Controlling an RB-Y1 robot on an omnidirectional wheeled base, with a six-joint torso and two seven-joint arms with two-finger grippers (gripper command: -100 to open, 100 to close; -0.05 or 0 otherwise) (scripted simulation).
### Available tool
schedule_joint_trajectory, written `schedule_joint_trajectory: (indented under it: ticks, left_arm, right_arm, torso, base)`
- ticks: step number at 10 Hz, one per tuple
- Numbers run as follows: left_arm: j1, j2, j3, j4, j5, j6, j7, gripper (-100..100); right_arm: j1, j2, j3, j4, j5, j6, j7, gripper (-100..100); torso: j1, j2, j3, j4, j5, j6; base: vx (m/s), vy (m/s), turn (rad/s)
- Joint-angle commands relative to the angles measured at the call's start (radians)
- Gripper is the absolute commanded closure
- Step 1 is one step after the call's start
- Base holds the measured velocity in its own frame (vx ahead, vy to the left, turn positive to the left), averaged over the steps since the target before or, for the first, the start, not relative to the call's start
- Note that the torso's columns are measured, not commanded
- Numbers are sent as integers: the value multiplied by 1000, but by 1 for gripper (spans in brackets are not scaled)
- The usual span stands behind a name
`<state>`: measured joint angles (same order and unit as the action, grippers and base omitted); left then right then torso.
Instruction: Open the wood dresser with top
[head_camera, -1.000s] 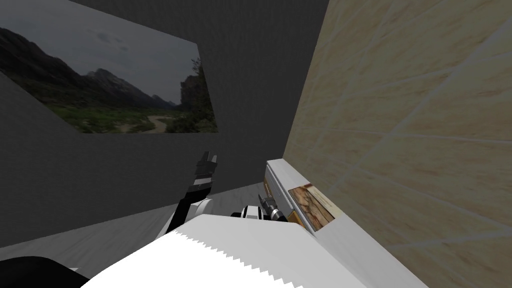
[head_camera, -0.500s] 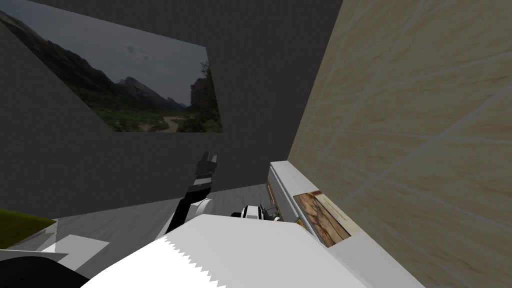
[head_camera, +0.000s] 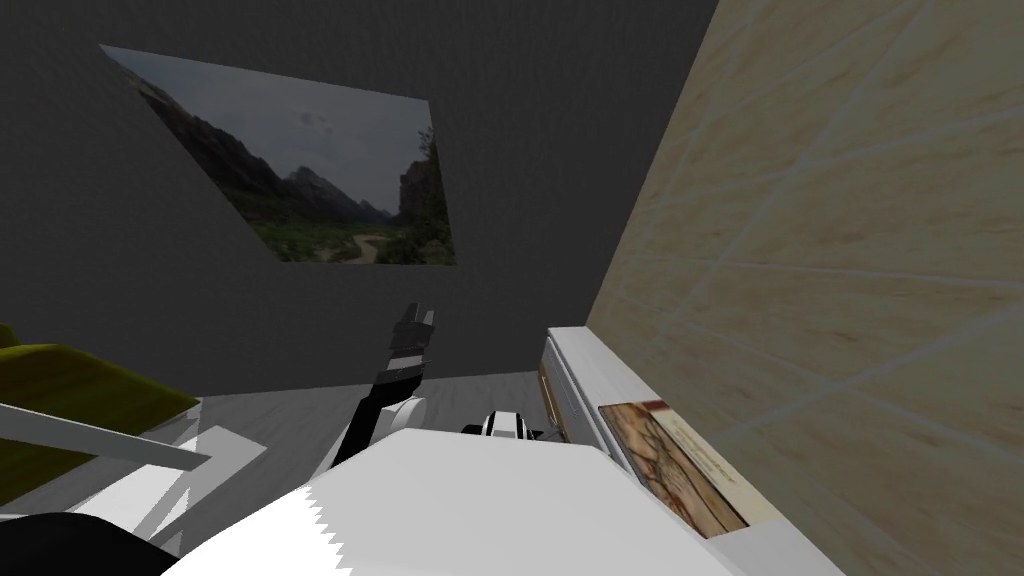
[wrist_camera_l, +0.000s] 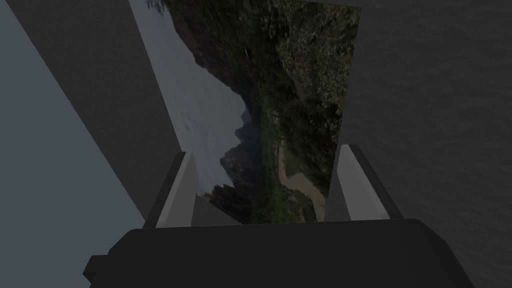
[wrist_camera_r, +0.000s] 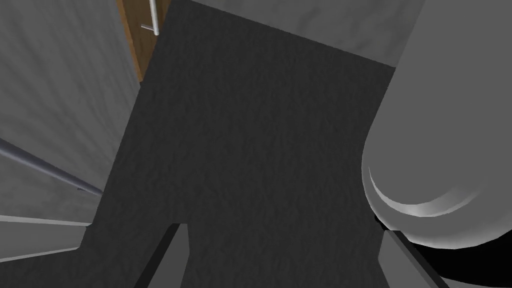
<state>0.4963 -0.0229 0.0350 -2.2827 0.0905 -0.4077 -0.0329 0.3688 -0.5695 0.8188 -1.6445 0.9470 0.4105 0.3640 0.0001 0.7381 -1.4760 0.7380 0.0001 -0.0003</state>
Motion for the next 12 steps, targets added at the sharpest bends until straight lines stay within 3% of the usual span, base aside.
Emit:
schedule_joint_trajectory:
  ticks: [1, 2, 3, 4, 5, 6, 7, 8, 10, 11, 12]
  left_arm:
    - [0, 0, 0, 0, 0, 0, 0, 0]
    - [0, 0, 0, 0, 0, 0, 0, 0]
    - [0, 0, 0, 0, 0, 0, 0, 0]
    - [0, 0, 0, 0, 0, 0, 0, 0]
    - [0, 0, 0, 0, 0, 0, 0, 0]
    - [0, 0, 0, 0, 0, 0, 0, 0]
    - [0, 0, 0, 0, 0, 0, 0, 0]
    - [0, 0, 0, 0, 0, 0, 0, 0]
    - [0, 0, 0, 0, 0, 0, 0, 0]
    - [0, 0, 0, 0, 0, 0, 0, 0]
    - [0, 0, 0, 0, 0, 0, 0, 0]
  right_arm:
    - [-16, -37, 59, 61, 55, 70, 32, -100]
    - [-16, -37, 59, 61, 55, 83, 32, -100]
    - [-25, -62, 95, 101, 92, 111, 49, -100]
    - [-25, -62, 95, 101, 92, 126, 49, -100]
    - [-34, -87, 130, 140, 129, 159, 66, -100]
    - [-34, -87, 130, 140, 129, 168, 66, -100]
    - [-42, -111, 163, 176, 164, 203, 82, -100]
    - [-42, -111, 163, 176, 164, 208, 82, -100]
    - [-57, -156, 223, 242, 227, 276, 112, -100]
    - [-57, -156, 223, 242, 227, 281, 112, -100]
    - [-64, -177, 250, 271, 256, 313, 125, -100]
  torso:
    - [0, 0, 0, 0, 0, 1]
    - [0, 0, 0, 0, 0, 0]
    - [0, 0, 0, 0, 0, 1]
    - [0, 0, 0, 0, 0, 0]
    - [0, 0, 0, 0, 0, 1]
    - [0, 0, 0, 0, 0, 0]
    - [0, 0, 0, 0, 0, 1]
    - [0, 0, 0, 0, 0, 0]
    - [0, 0, 0, 0, 0, 0]
    - [-1, -1, 0, 0, 0, 0]
    - [0, 0, 0, 0, 0, 1]
  base:
    - [26, -6, 169]
    - [22, -9, 98]
    - [31, -12, 182]
    - [24, -14, 92]
    - [24, -12, 209]
    - [21, -12, 82]
    - [25, -5, 159]
    - [22, -8, 81]
    - [28, -14, 178]
    - [26, -16, 99]
    - [20, -13, 147]
